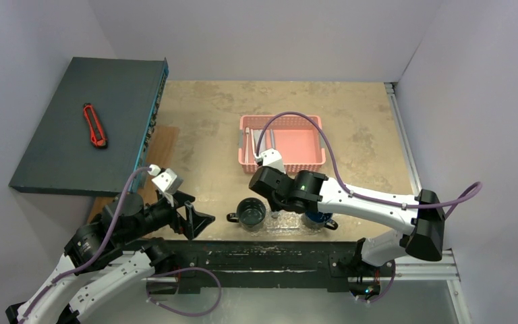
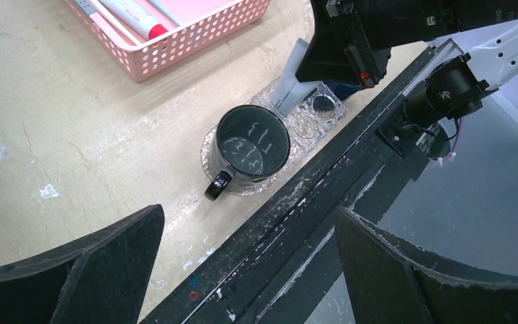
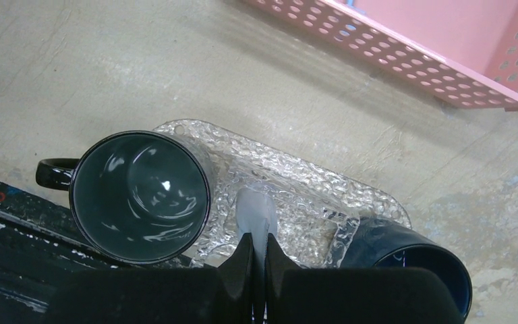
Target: Prepare toiletry sets of a toothbrush and toothpaste on the tray
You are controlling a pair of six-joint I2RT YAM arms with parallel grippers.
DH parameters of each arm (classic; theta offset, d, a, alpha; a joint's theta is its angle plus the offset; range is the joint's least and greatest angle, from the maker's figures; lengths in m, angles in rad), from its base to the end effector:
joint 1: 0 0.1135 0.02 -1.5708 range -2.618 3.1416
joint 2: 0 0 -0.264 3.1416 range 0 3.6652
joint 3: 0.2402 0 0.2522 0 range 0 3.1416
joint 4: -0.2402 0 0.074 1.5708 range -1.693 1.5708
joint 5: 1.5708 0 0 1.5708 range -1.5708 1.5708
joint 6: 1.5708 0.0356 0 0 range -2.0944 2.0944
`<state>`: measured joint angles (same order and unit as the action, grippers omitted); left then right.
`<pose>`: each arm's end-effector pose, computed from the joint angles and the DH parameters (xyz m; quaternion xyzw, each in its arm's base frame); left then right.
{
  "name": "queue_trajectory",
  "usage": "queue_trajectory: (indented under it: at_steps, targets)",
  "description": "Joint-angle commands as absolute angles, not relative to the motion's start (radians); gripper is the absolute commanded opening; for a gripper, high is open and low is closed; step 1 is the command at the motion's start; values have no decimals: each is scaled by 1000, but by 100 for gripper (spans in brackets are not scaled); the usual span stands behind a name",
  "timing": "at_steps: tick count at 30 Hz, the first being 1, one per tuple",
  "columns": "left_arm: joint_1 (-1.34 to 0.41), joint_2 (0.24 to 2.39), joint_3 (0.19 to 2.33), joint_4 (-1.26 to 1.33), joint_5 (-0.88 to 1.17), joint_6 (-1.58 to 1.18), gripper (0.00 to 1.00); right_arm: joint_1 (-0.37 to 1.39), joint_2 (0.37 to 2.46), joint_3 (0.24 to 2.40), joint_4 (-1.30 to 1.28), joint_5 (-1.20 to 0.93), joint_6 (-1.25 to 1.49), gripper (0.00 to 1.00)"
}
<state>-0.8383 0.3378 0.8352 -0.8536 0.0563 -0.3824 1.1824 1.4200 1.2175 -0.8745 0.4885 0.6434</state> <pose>0.0388 -0.0461 0.3324 0.2012 0.7960 -0.3459 0.4542 0.1224 0.2550 0.2912 -0.1935 0.9227 0.0443 0.3306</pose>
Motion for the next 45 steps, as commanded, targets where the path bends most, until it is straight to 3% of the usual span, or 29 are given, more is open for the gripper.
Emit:
queue_trajectory:
  at_steps: [1,14,21,30,45]
  targets:
    - [-839,345,831,-830,66,-382,97,1181,1389,1198,-831,522,675,0]
    - [-839,345,830,-829,67,-383,97,1181,1357,1241,-878,564,687,31]
    - [-839,344,828,-830,69,-383,97,1181,1341,1333,-904,606,666,40]
    - [-840,344,827,-830,71,-384,97,1153,1422,1510,-892,658,557,46]
    - [-840,341,825,-824,89,-381,97,867,1640,1589,-680,361,394,51]
